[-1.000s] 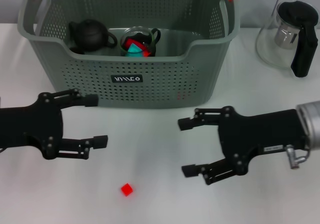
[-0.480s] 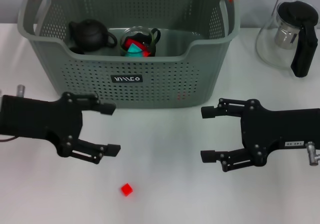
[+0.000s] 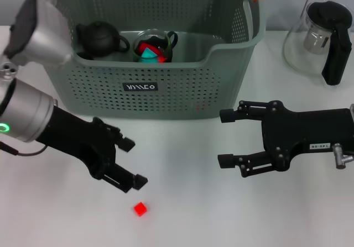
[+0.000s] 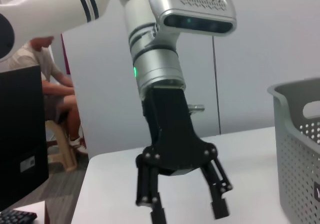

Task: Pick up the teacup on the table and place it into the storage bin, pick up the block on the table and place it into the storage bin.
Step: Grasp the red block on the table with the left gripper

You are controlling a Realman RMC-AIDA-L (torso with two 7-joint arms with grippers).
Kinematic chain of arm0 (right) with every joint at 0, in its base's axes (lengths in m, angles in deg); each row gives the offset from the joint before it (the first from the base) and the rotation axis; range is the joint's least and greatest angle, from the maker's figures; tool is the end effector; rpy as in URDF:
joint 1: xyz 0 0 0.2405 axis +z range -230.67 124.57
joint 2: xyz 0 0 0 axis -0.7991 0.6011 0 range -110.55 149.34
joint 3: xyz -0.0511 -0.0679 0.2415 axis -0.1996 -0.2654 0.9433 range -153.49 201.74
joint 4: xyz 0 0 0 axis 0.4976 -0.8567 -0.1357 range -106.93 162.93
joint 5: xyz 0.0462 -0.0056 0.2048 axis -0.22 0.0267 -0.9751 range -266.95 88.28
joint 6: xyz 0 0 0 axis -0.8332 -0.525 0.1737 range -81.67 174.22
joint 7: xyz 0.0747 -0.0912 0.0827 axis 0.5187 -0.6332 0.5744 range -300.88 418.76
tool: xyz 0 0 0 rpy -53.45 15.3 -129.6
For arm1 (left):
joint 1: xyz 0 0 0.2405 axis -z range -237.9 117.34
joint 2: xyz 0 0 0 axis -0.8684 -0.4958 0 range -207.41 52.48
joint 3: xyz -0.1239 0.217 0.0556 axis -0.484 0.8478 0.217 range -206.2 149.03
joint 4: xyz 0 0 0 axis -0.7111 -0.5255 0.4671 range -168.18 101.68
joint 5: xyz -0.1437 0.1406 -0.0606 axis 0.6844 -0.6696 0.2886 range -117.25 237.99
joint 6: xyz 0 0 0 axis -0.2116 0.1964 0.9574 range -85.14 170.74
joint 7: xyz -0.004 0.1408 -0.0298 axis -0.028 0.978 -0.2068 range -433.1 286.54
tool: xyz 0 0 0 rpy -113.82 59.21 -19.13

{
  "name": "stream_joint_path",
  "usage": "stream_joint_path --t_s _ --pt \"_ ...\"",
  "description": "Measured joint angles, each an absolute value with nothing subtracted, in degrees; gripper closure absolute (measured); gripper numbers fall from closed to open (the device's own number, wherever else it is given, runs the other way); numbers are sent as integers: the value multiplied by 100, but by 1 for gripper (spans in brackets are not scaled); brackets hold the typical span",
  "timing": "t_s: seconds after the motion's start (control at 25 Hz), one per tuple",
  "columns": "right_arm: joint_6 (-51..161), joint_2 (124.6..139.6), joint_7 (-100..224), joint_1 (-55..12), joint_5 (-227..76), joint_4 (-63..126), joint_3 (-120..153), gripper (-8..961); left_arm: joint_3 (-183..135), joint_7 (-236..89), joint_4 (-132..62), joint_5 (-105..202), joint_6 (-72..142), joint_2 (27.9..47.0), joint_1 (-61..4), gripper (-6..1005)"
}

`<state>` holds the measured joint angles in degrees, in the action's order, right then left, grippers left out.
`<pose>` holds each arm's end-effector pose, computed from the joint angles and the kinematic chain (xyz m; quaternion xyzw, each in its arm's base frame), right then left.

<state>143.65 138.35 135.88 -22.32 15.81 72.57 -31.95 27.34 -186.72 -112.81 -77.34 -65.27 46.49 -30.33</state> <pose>0.2073 0.3169 -0.0096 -0.9649 0.0740 0.2516 0.0167 -0.1939 0.3091 0.0289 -0.9761 -0.2121 0.0354 0.0322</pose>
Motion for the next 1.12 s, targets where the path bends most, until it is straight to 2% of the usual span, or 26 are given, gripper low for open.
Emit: stream_joint_path --t_s 0.52,1.12 --pt "14044 13814 13718 -1924 1978 7257 -3197 8 4588 -20329 -12476 -8417 -6492 4713 -3159 98" --pt "14002 13792 13712 -1851 2124 7256 -3190 8 6815 -21720 -12192 -9374 -5740 4734 -2910 98"
